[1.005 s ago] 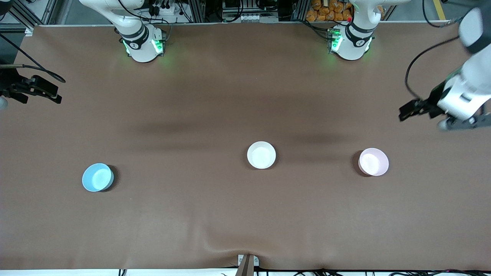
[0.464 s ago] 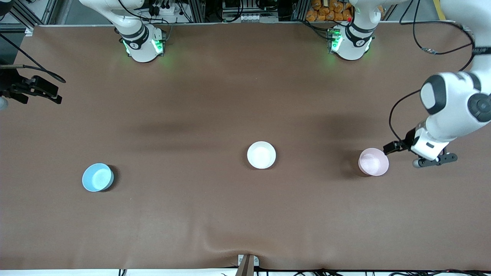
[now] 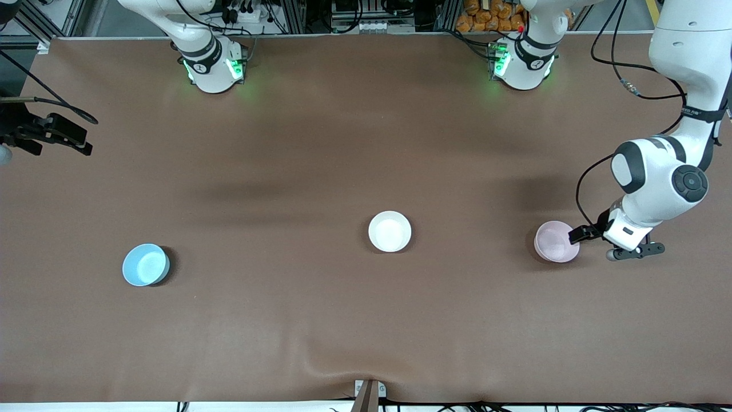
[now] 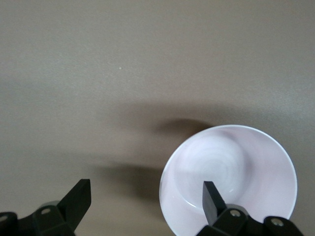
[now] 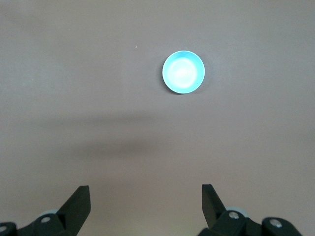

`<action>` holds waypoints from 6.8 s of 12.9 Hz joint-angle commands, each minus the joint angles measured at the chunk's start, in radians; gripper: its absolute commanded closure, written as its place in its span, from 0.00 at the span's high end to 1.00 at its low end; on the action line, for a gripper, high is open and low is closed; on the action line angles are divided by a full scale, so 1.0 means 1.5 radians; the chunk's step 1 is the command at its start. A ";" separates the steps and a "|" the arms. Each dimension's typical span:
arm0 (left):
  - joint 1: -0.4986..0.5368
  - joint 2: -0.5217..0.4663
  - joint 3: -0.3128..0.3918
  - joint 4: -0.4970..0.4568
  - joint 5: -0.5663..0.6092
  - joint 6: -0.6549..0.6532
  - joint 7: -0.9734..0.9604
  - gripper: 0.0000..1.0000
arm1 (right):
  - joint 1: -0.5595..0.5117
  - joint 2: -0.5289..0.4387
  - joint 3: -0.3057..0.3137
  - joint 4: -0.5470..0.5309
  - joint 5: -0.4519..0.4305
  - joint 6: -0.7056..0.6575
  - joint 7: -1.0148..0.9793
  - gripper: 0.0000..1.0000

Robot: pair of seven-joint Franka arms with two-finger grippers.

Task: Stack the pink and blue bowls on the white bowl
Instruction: 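Reach the left gripper down to the pink bowl rim and grasp it, then reach the right gripper to the blue bowl rim and grasp it, then carry the pink bowl onto the white bowl with the left gripper, then release the pink bowl and lift the left gripper while the right gripper carries blue bowl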

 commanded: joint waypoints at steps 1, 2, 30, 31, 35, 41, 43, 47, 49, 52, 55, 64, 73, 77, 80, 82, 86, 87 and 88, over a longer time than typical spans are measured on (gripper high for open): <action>0.000 -0.006 -0.002 -0.015 0.005 0.005 0.002 1.00 | 0.000 -0.009 -0.001 -0.009 -0.003 0.006 -0.003 1.00; 0.000 -0.006 -0.002 -0.022 0.005 0.005 0.002 1.00 | 0.000 -0.008 -0.001 -0.009 -0.003 0.006 -0.003 1.00; 0.002 0.012 -0.019 -0.013 -0.002 0.006 0.004 0.00 | -0.049 0.214 -0.001 0.065 -0.001 0.065 -0.010 1.00; 0.003 0.014 -0.019 -0.013 -0.001 0.006 0.005 0.00 | -0.058 0.237 -0.001 0.066 -0.003 0.094 -0.010 1.00; 0.003 0.014 -0.019 -0.012 -0.001 0.006 0.005 0.00 | -0.069 0.317 -0.002 0.060 -0.007 0.203 -0.010 1.00; 0.002 0.012 -0.020 -0.012 -0.002 0.006 0.005 0.00 | -0.117 0.425 -0.003 0.035 -0.006 0.366 -0.010 1.00; 0.000 0.011 -0.020 -0.013 -0.002 0.006 0.004 0.00 | -0.122 0.438 -0.003 -0.004 -0.005 0.435 -0.008 1.00; 0.001 0.001 -0.044 -0.001 -0.006 0.003 -0.005 0.00 | -0.124 0.465 -0.002 -0.042 -0.001 0.532 -0.001 1.00; 0.001 -0.011 -0.073 -0.001 -0.010 0.001 -0.039 0.00 | -0.127 0.473 -0.002 -0.043 0.002 0.536 -0.001 0.97; 0.000 -0.031 -0.134 0.009 -0.035 -0.025 -0.118 0.00 | -0.127 0.478 -0.002 -0.059 0.004 0.548 0.000 0.24; -0.005 -0.034 -0.210 0.058 -0.043 -0.086 -0.248 0.00 | -0.125 0.478 -0.002 -0.071 0.005 0.565 -0.001 0.00; -0.199 0.047 -0.250 0.187 -0.039 -0.104 -0.486 0.00 | -0.121 0.421 -0.001 -0.070 0.004 0.512 -0.008 0.00; -0.254 0.142 -0.239 0.251 -0.018 -0.104 -0.490 0.00 | -0.114 0.305 0.026 -0.071 0.054 0.398 0.001 0.00; -0.254 0.144 -0.238 0.249 -0.010 -0.104 -0.490 0.07 | -0.101 0.251 0.032 -0.072 0.128 0.305 0.009 0.00; -0.255 0.154 -0.238 0.251 -0.010 -0.103 -0.491 0.38 | -0.040 0.220 0.032 -0.073 0.130 0.279 0.106 0.00; -0.256 0.153 -0.238 0.251 -0.010 -0.103 -0.491 0.69 | 0.006 0.212 0.032 -0.072 0.130 0.281 0.191 0.00; -0.234 0.087 -0.221 0.251 -0.002 -0.144 -0.489 1.00 | 0.083 0.209 0.032 -0.071 0.130 0.302 0.322 0.00; -0.227 0.052 -0.215 0.251 0.000 -0.170 -0.488 1.00 | 0.102 0.209 0.032 -0.071 0.130 0.310 0.354 0.00; -0.206 0.016 -0.212 0.251 0.001 -0.200 -0.486 1.00 | 0.122 0.209 0.032 -0.070 0.130 0.317 0.389 0.00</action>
